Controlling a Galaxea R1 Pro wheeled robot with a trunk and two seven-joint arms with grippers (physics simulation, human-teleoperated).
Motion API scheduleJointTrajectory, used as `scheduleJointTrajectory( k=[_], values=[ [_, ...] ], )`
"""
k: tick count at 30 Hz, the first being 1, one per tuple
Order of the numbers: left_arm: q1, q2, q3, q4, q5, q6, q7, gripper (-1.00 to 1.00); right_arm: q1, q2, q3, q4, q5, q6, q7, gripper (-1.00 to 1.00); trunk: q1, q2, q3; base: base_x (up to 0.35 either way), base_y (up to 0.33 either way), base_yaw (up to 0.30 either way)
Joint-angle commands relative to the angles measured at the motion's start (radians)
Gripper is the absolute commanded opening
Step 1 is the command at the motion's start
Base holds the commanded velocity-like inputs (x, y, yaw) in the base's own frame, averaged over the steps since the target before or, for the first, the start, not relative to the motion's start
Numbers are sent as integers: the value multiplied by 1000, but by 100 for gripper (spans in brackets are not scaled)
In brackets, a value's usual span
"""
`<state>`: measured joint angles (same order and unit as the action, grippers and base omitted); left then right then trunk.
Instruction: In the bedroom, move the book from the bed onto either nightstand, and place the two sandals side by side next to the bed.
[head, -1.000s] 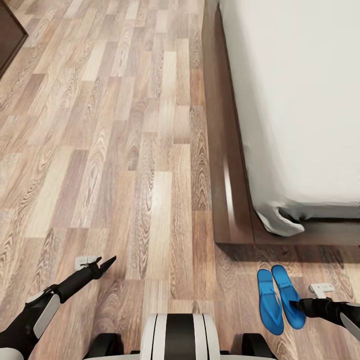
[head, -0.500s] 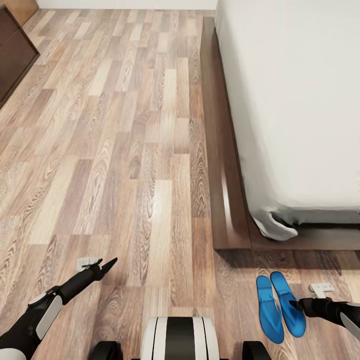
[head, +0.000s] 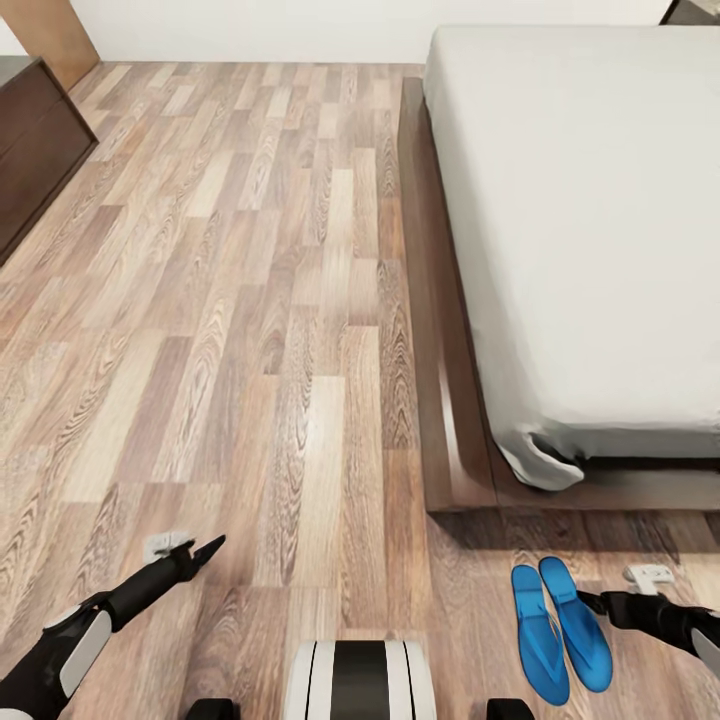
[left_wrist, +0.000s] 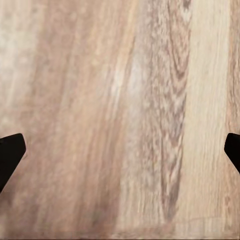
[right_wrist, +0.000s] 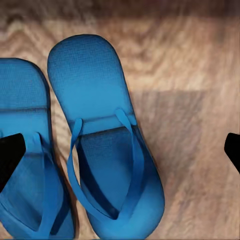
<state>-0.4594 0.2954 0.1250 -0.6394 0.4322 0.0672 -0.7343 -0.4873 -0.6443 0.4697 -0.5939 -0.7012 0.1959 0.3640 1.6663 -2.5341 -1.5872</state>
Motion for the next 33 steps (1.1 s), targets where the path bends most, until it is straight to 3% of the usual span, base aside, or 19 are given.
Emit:
scheduleJointTrajectory(
  k=[1,5,8,17,27,33],
  values=[
    [0,5,1,18,7,5,-5,100,0,-1,4,15,-24,3,34,100,-1,0,3,0,0,0],
    [1,15,1,58,7,-8,-7,100,0,-1,4,130,-46,1,181,100,-2,1,19,0,0,0],
    [2,24,1,77,6,-11,-7,100,0,0,4,171,-49,0,233,100,-4,2,31,0,0,0],
    [4,27,-2,132,5,-58,-7,100,0,1,3,184,-50,0,251,100,-8,4,65,0,0,0],
    [4,25,-4,149,3,-61,-7,100,-1,4,3,186,-50,-1,250,100,-9,4,73,0,0,0],
    [4,22,-5,154,-35,-61,-5,100,0,10,4,256,-50,-64,251,100,-11,6,96,0,0,0]
  ],
)
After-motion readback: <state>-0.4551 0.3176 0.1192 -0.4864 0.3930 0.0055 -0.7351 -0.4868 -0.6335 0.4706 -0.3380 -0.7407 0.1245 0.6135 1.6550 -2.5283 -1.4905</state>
